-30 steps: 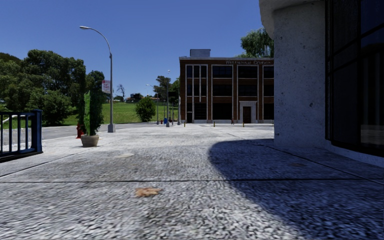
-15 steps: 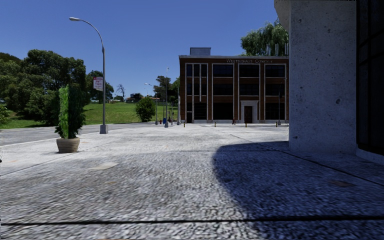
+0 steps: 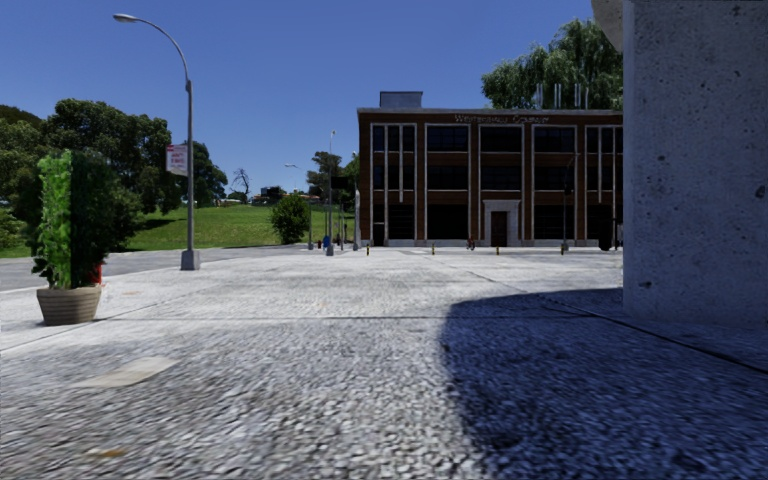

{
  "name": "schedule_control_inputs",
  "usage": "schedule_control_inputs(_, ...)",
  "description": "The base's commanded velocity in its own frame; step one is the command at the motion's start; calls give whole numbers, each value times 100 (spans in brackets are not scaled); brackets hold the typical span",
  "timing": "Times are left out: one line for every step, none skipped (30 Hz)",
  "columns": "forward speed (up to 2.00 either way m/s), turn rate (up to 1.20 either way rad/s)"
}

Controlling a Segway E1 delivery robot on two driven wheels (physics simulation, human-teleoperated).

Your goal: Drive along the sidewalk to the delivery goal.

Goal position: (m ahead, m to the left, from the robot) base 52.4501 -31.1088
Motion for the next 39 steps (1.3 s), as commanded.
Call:
schedule_control_inputs(200, 0)
schedule_control_inputs(200, 0)
schedule_control_inputs(200, 0)
schedule_control_inputs(200, 0)
schedule_control_inputs(200, 0)
schedule_control_inputs(200, 0)
schedule_control_inputs(200, 0)
schedule_control_inputs(200, 0)
schedule_control_inputs(200, 0)
schedule_control_inputs(200, 0)
schedule_control_inputs(200, 0)
schedule_control_inputs(200, 0)
schedule_control_inputs(200, 0)
schedule_control_inputs(200, 0)
schedule_control_inputs(200, 0)
schedule_control_inputs(200, 0)
schedule_control_inputs(200, 0)
schedule_control_inputs(200, 0)
schedule_control_inputs(200, 0)
schedule_control_inputs(200, 0)
schedule_control_inputs(200, 0)
schedule_control_inputs(200, 0)
schedule_control_inputs(200, 0)
schedule_control_inputs(200, 0)
schedule_control_inputs(200, 0)
schedule_control_inputs(200, 0)
schedule_control_inputs(200, 0)
schedule_control_inputs(200, 0)
schedule_control_inputs(200, 0)
schedule_control_inputs(200, 0)
schedule_control_inputs(200, 0)
schedule_control_inputs(200, 0)
schedule_control_inputs(200, 0)
schedule_control_inputs(200, 0)
schedule_control_inputs(200, 0)
schedule_control_inputs(200, 0)
schedule_control_inputs(200, 0)
schedule_control_inputs(200, 0)
schedule_control_inputs(200, 0)
